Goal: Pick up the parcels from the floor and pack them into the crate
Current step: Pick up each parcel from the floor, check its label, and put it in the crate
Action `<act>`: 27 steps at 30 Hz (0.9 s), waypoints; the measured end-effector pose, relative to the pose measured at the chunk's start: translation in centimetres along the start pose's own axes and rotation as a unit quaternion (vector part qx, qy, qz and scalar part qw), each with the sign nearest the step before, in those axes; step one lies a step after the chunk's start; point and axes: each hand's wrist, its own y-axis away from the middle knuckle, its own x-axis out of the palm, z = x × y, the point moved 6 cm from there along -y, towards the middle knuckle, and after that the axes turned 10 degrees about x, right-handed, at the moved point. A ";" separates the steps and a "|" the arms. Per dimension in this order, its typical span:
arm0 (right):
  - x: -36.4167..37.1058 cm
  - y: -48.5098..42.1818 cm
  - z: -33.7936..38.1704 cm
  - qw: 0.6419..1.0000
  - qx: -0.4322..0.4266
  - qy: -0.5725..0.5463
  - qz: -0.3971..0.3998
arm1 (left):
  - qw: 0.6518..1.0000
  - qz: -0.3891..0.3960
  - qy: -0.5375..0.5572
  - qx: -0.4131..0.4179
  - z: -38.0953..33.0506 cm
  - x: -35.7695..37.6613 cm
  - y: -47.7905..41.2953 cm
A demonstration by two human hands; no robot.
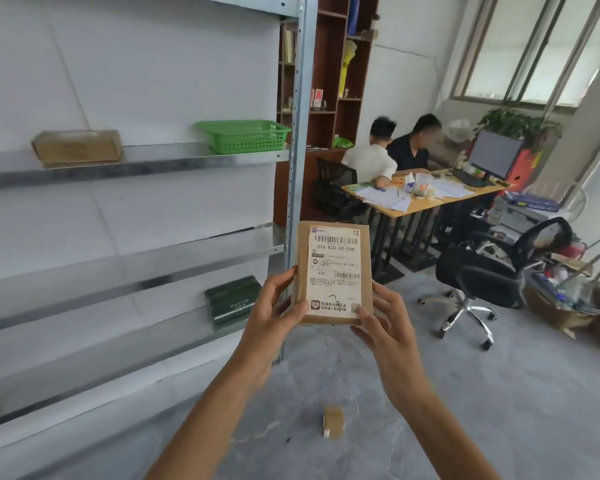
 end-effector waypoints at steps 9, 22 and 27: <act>8.8 7.6 0.9 0.996 -0.035 0.015 0.080 | 0.992 -0.035 -0.114 0.034 -5.8 -8.7 8.9; 27.2 22.5 -1.7 0.988 -0.008 -0.025 0.150 | 0.989 -0.119 -0.088 0.026 -11.6 -26.8 24.9; 31.2 27.0 -2.4 0.984 0.006 -0.024 0.176 | 0.982 -0.168 -0.086 -0.008 -12.4 -30.9 30.3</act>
